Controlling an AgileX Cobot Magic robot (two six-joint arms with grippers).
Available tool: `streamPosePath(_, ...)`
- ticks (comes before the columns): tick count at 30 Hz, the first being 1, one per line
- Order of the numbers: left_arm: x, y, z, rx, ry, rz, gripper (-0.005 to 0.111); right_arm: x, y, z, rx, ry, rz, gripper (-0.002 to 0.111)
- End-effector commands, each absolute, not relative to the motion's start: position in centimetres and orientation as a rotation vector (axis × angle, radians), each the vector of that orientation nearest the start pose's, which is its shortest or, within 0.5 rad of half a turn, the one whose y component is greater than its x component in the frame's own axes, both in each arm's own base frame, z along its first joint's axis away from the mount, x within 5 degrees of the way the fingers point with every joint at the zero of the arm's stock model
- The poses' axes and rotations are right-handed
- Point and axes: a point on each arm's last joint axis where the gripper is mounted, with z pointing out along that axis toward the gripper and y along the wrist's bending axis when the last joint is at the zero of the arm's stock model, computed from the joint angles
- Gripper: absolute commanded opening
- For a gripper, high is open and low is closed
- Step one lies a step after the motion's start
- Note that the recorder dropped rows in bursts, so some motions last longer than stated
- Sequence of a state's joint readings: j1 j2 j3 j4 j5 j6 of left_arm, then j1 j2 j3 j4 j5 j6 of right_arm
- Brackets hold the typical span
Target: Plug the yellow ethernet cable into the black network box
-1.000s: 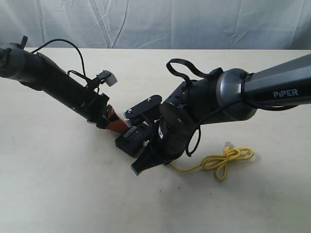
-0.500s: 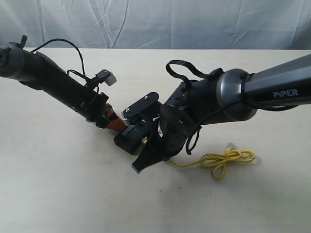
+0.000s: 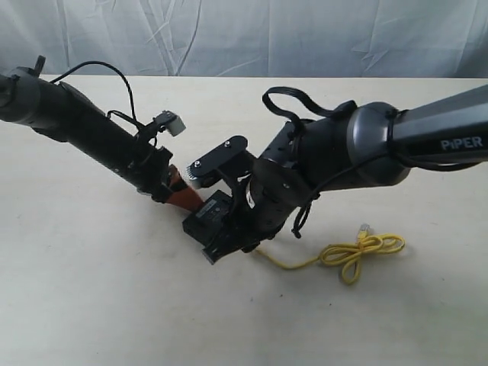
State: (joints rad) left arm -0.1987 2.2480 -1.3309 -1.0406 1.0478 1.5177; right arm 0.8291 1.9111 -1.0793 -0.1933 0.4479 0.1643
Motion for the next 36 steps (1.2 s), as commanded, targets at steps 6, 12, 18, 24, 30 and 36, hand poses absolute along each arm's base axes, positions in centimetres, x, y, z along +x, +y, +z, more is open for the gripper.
streamPosePath(6,37.7,-7.9,20.7,0.755,2.525,-0.526,0.000,28.1,18.9,21.5,-0.516,2.652,0.221,0.000)
streamPosePath(12,26.1,-5.0,26.2,0.401,2.327,-0.296,0.000,26.2,9.4,26.9,-0.183,2.577,0.174,0.000)
streamPosePath(18,14.7,-3.5,28.0,0.363,2.040,-0.221,0.000,17.6,4.9,28.6,-0.146,2.312,0.163,0.000)
streamPosePath(24,11.6,-3.2,29.5,0.374,1.898,-0.199,0.000,13.9,3.8,28.8,-0.134,2.196,0.199,0.000)
streamPosePath(30,11.0,-3.2,29.9,0.372,1.861,-0.194,0.000,12.5,3.4,29.9,-0.127,2.119,0.216,0.000)
streamPosePath(36,11.0,-3.2,29.9,0.372,1.861,-0.194,0.000,11.8,3.0,30.4,-0.112,2.085,0.216,0.000)
